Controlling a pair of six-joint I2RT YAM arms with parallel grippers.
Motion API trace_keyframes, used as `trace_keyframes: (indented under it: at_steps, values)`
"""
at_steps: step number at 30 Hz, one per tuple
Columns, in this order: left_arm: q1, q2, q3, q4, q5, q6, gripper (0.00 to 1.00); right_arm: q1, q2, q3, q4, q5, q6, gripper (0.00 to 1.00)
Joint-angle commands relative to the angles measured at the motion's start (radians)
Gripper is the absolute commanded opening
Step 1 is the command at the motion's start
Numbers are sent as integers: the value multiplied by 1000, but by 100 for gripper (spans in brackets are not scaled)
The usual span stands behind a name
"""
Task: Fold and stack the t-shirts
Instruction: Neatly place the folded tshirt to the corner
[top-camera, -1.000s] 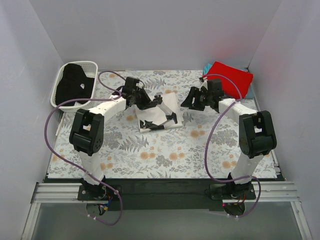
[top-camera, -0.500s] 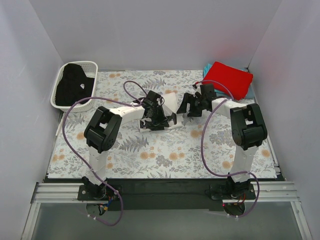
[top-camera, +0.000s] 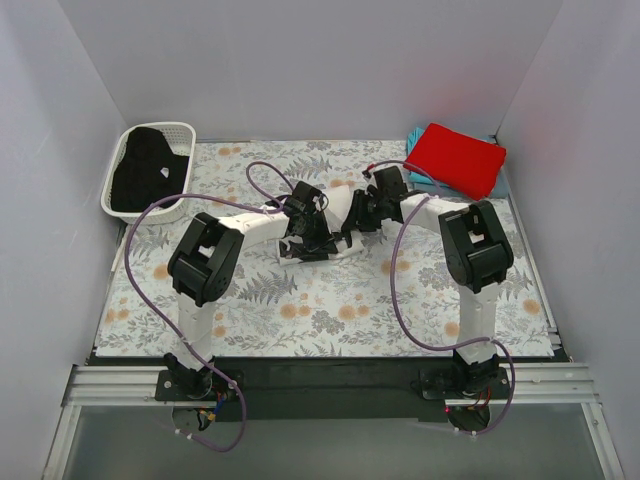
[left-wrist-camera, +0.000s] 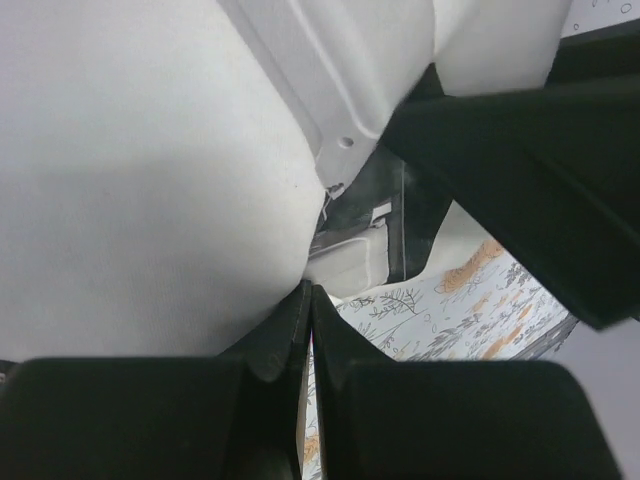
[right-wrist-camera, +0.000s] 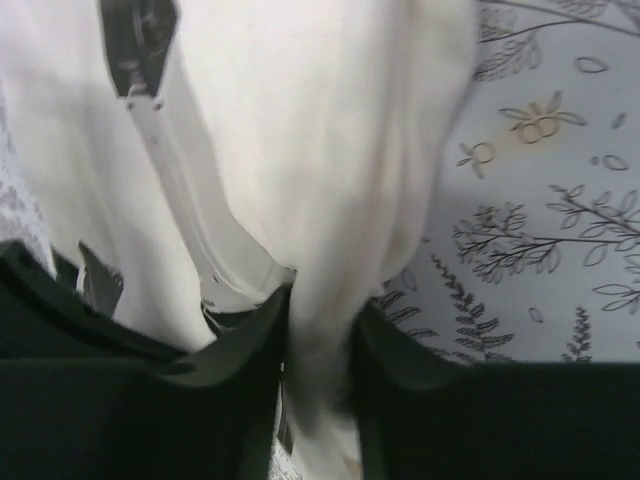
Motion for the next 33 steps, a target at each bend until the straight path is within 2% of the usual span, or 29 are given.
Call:
trace_keyframes:
  at_steps: [1, 2, 3, 4, 8, 11, 22, 28, 33]
  values:
    - [-6, -55, -5, -33, -12, 15, 0, 19, 59, 60, -91, 93, 1, 31]
    - [-6, -67, 5, -39, -12, 17, 0, 28, 70, 70, -107, 111, -5, 12]
    - [-6, -84, 16, -45, -14, 15, 0, 33, 76, 98, -123, 128, -13, 3]
    - [-4, -122, 53, -53, -22, 18, 0, 35, 79, 107, -158, 169, -28, 1]
    - [13, -204, 157, -163, -37, 43, 1, 33, 66, 141, -209, 271, -63, 1]
    - [42, -275, 162, -207, -28, 61, 2, 33, 35, 150, -233, 344, -91, 1]
    - [166, -512, -37, -214, 34, 89, 2, 31, -2, 310, -390, 593, -195, 1]
    - [198, -562, -94, -226, 47, 123, 2, 21, 39, 493, -462, 714, -274, 1]
    - [224, -583, -153, -221, 70, 141, 3, 15, 93, 630, -488, 788, -407, 1]
